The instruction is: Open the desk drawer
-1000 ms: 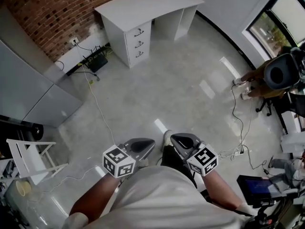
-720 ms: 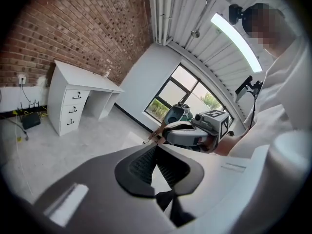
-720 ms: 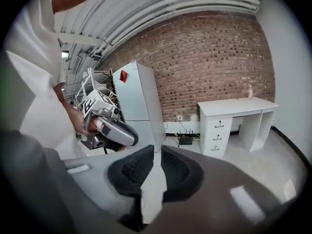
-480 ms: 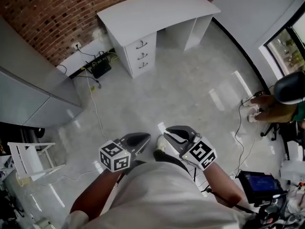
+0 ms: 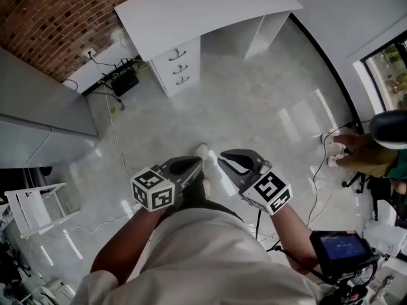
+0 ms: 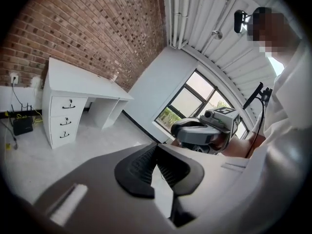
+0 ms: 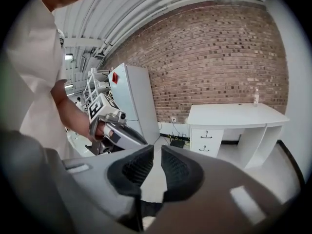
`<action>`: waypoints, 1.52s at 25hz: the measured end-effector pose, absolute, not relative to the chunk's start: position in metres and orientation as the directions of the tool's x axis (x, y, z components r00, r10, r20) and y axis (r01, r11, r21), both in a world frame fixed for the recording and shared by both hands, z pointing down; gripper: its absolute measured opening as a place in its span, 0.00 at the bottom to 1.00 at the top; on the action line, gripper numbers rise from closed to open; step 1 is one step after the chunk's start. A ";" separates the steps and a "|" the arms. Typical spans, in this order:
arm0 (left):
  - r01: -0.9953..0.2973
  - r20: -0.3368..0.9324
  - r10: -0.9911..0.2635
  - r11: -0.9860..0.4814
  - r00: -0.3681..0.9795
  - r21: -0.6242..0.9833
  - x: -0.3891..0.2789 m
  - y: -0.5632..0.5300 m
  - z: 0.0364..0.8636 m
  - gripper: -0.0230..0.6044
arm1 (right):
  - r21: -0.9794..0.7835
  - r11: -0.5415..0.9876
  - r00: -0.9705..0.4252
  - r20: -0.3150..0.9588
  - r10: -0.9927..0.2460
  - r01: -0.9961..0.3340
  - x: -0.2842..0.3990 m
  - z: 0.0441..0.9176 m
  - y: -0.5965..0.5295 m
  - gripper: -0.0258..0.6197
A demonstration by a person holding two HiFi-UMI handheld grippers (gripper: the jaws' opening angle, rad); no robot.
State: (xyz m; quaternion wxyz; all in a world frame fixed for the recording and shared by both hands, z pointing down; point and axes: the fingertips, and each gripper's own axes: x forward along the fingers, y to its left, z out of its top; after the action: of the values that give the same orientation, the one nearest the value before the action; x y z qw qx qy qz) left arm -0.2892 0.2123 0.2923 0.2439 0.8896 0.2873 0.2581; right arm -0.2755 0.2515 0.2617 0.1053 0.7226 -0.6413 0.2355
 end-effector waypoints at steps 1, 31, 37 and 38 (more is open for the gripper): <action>0.376 0.318 0.638 -0.710 0.701 0.596 -0.276 0.210 0.298 0.05 | -0.151 -0.158 0.070 0.470 -0.880 -0.976 -0.262 0.262 0.249 0.09; -0.235 0.221 -0.081 -0.321 0.972 0.918 0.109 0.002 0.482 0.09 | -0.163 0.627 -0.551 0.671 -0.496 -0.762 0.100 0.307 0.070 0.09; -0.177 0.131 -0.297 -0.135 0.946 0.975 0.141 -0.031 0.525 0.09 | -0.230 0.733 -0.618 0.721 -0.313 -0.640 0.129 0.339 0.063 0.09; -0.162 0.117 -0.325 -0.115 0.939 0.980 0.144 -0.035 0.533 0.10 | -0.232 0.743 -0.616 0.732 -0.292 -0.628 0.131 0.344 0.065 0.10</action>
State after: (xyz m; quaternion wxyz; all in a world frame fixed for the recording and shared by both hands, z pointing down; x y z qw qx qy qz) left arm 0.1442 -0.0353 0.5327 0.6448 0.7440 -0.1636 -0.0631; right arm 0.1308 0.0654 0.3440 0.3487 0.2654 -0.8660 0.2409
